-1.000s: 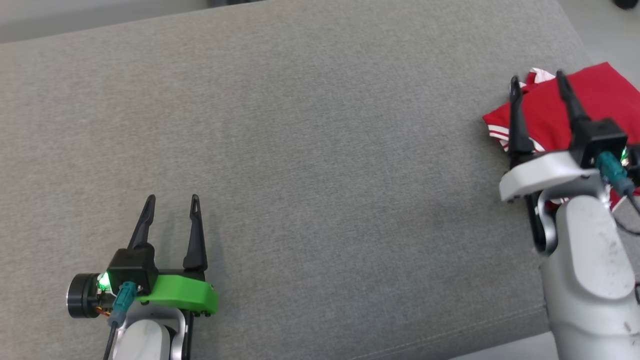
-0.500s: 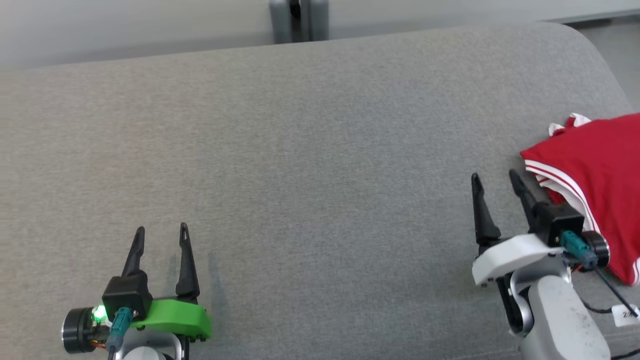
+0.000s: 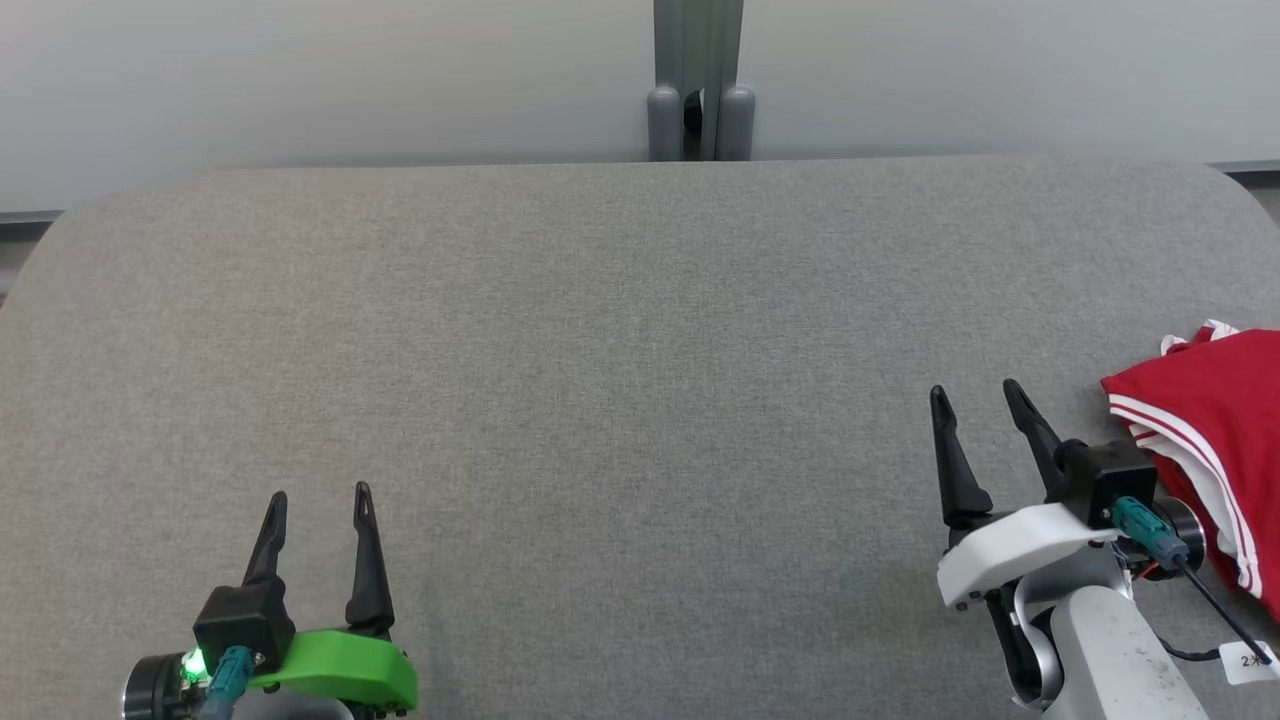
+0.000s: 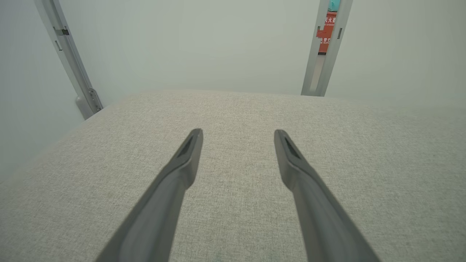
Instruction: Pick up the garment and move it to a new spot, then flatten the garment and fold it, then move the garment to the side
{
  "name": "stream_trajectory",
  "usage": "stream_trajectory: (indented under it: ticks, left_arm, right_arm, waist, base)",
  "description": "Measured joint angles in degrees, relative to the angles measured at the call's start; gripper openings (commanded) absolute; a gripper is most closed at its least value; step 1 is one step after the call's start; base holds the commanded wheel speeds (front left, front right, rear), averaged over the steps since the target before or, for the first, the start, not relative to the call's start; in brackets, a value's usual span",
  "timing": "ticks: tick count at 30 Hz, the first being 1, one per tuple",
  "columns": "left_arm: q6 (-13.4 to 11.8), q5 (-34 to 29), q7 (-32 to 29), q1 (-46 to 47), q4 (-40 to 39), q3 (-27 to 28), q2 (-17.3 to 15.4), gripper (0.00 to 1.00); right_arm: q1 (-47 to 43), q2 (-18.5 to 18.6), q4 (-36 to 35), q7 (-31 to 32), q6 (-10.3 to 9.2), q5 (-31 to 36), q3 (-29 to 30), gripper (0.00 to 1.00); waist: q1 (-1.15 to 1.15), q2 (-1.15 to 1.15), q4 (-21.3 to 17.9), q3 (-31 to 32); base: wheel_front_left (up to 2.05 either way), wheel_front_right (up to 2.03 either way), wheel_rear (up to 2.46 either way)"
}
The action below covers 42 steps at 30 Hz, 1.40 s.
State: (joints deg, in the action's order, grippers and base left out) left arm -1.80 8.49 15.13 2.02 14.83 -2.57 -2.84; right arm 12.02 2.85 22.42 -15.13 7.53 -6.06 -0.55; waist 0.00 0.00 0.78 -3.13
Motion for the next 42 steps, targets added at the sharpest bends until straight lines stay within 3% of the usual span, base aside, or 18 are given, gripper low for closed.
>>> stream_trajectory:
  ticks: [13,14,19,42]
  left_arm:
    - [2.18,3.0,0.0,-0.92,0.03,1.25,0.0,1.0]
    - [2.3,3.03,0.0,-0.93,0.22,1.25,0.02,0.0]
    - [2.32,3.75,-0.6,-1.47,2.55,1.2,0.33,0.0]
    - [4.26,26.97,-6.54,-1.03,1.82,3.27,0.35,0.0]
  right_arm:
    - [-1.08,-0.02,-0.56,0.0,0.0,0.49,-1.68,1.0]
    - [-1.22,-0.05,-0.38,0.0,0.01,0.48,-1.68,0.0]
    - [-2.83,-0.43,1.82,0.69,0.01,-0.68,-1.51,0.0]
    - [-3.55,-0.42,-0.96,6.54,0.01,-25.16,0.83,0.0]
  waist:
    - [0.0,0.0,0.94,1.8]
    - [0.0,0.0,0.96,1.81]
    - [0.0,0.0,0.93,1.83]
    - [0.0,0.0,0.62,2.04]
  base:
    - [0.0,0.0,0.0]
    - [0.0,0.0,0.0]
    - [0.0,0.0,0.0]
    - [0.0,0.0,0.0]
